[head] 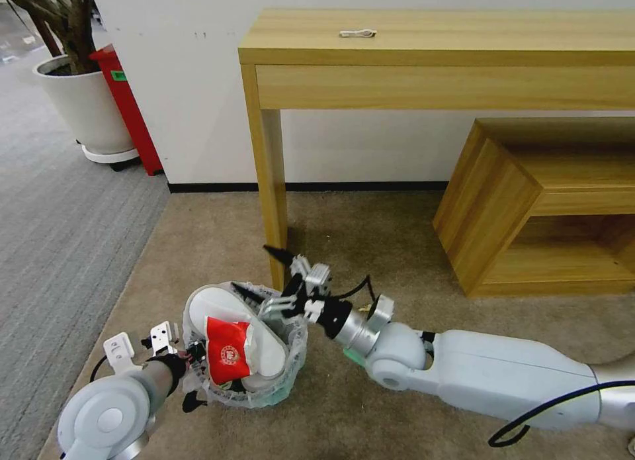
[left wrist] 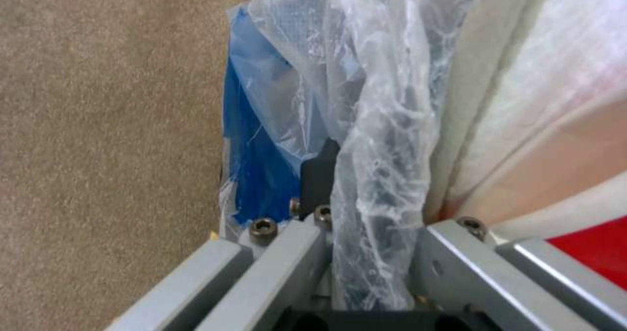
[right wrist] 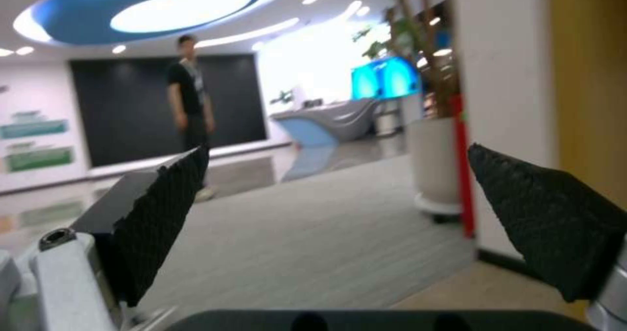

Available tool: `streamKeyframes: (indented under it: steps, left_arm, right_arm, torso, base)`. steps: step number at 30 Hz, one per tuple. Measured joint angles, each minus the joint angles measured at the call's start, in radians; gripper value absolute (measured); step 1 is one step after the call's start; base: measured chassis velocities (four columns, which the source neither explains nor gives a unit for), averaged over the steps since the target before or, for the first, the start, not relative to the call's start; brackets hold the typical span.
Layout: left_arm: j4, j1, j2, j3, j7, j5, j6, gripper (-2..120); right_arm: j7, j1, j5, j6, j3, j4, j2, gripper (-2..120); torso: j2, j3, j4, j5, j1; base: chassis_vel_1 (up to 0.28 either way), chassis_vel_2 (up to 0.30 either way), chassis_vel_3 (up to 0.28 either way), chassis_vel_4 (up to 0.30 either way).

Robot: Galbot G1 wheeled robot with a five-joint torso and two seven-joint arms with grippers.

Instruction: Pick up the trash bin and place the garbage on the floor into it.

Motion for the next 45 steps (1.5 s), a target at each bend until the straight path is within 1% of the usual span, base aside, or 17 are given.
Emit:
streamKeyframes:
  steps: [1, 3, 4, 7, 9, 15, 16, 23, 24, 27, 28, 30, 32, 37, 40, 41, 45]
  left_arm:
    - [0.000, 0.000, 0.000, 0.000, 0.000, 0.000, 0.000, 0]
    - [-0.003, 0.001, 0.002, -0.004, 0.000, 0.000, 0.000, 0]
    - [-0.003, 0.001, 0.002, -0.004, 0.000, 0.000, 0.000, 0]
    - [-0.003, 0.001, 0.005, -0.009, 0.002, 0.002, 0.000, 0]
    - [-0.003, 0.002, 0.005, -0.012, 0.005, 0.004, -0.001, 0]
    - [-0.022, 0.007, 0.009, -0.031, 0.011, 0.009, -0.004, 0]
    - [-0.022, 0.007, 0.009, -0.031, 0.011, 0.009, -0.004, 0]
    - [-0.058, 0.020, 0.024, -0.063, 0.012, 0.008, -0.006, 0]
    - [-0.058, 0.020, 0.024, -0.063, 0.012, 0.008, -0.006, 0]
    - [-0.076, 0.022, 0.027, -0.070, 0.012, 0.005, -0.008, 0]
    - [-0.076, 0.022, 0.027, -0.070, 0.012, 0.005, -0.008, 0]
    - [-0.081, 0.024, 0.025, -0.068, 0.012, 0.004, -0.008, 0]
    - [-0.081, 0.026, 0.023, -0.066, 0.011, 0.006, -0.008, 0]
    - [-0.081, 0.028, 0.020, -0.064, 0.011, 0.008, -0.008, 0]
    - [-0.082, 0.028, 0.020, -0.063, 0.011, 0.008, -0.008, 0]
    - [-0.082, 0.028, 0.020, -0.063, 0.011, 0.008, -0.008, 0]
    - [-0.088, 0.037, 0.022, -0.069, 0.010, 0.008, -0.008, 0]
  right_arm:
    - [0.000, 0.000, 0.000, 0.000, 0.000, 0.000, 0.000, 100]
    - [0.002, -0.043, 0.008, -0.001, 0.066, 0.002, -0.019, 100]
    - [0.002, -0.043, 0.008, -0.001, 0.066, 0.002, -0.019, 100]
    - [0.021, -0.093, 0.009, -0.002, 0.144, -0.009, -0.047, 100]
    - [0.027, -0.105, 0.005, -0.002, 0.162, -0.017, -0.053, 100]
    - [0.090, -0.165, -0.039, -0.002, 0.257, -0.089, -0.081, 100]
    - [0.090, -0.165, -0.039, -0.002, 0.257, -0.089, -0.081, 100]
    - [0.140, -0.260, -0.105, 0.000, 0.380, -0.176, -0.136, 100]
    - [0.140, -0.260, -0.105, 0.000, 0.380, -0.176, -0.136, 100]
    - [0.165, -0.342, -0.151, 0.002, 0.482, -0.230, -0.154, 100]
    - [0.165, -0.342, -0.151, 0.002, 0.482, -0.230, -0.154, 100]
    - [0.170, -0.413, -0.174, 0.013, 0.547, -0.269, -0.160, 100]
    - [0.170, -0.469, -0.195, 0.029, 0.586, -0.297, -0.167, 100]
    - [0.161, -0.549, -0.217, 0.057, 0.645, -0.336, -0.177, 100]
    - [0.138, -0.611, -0.242, 0.088, 0.698, -0.366, -0.184, 100]
    - [0.138, -0.611, -0.242, 0.088, 0.698, -0.366, -0.184, 100]
    - [0.107, -0.703, -0.276, 0.129, 0.785, -0.383, -0.185, 100]
  torso:
    - [0.000, 0.000, 0.0000, 0.0000, 0.000]
    - [0.000, 0.000, -0.0001, 0.0002, 0.000]
    - [0.000, 0.000, -0.0001, 0.0002, 0.000]
    - [0.000, 0.000, 0.0000, 0.0000, 0.000]
    - [0.000, 0.000, 0.0001, 0.0000, 0.000]
    - [0.000, 0.000, 0.0001, 0.0001, 0.000]
    - [0.000, 0.000, 0.0001, 0.0001, 0.000]
    - [0.000, 0.000, 0.0002, 0.0002, 0.000]
    - [0.000, 0.000, 0.0002, 0.0002, 0.000]
    - [0.000, 0.000, 0.0001, 0.0002, 0.000]
    - [0.000, 0.000, 0.0001, 0.0002, 0.000]
    - [0.000, 0.000, 0.0001, 0.0003, 0.000]
    - [0.000, 0.000, 0.0001, 0.0002, 0.000]
    - [0.000, 0.000, 0.0000, 0.0004, 0.000]
    - [0.000, 0.000, 0.0000, 0.0001, 0.000]
    - [0.000, 0.000, 0.0000, 0.0001, 0.000]
    - [0.000, 0.000, 0.0002, 0.0001, 0.000]
  base:
    - [0.000, 0.000, 0.000, 0.000]
    - [0.000, 0.000, 0.000, 0.000]
    - [0.000, 0.000, 0.000, 0.000]
    - [0.000, 0.000, 0.000, 0.000]
    - [0.000, 0.000, 0.000, 0.000]
    - [0.000, 0.000, 0.000, 0.000]
    - [0.000, 0.000, 0.000, 0.000]
    - [0.000, 0.000, 0.000, 0.000]
    - [0.000, 0.000, 0.000, 0.000]
    - [0.000, 0.000, 0.000, 0.000]
    - [0.000, 0.000, 0.000, 0.000]
    - [0.000, 0.000, 0.000, 0.000]
    - [0.000, 0.000, 0.000, 0.000]
    - [0.000, 0.000, 0.000, 0.000]
    - [0.000, 0.000, 0.000, 0.000]
    - [0.000, 0.000, 0.000, 0.000]
    - [0.000, 0.000, 0.000, 0.000]
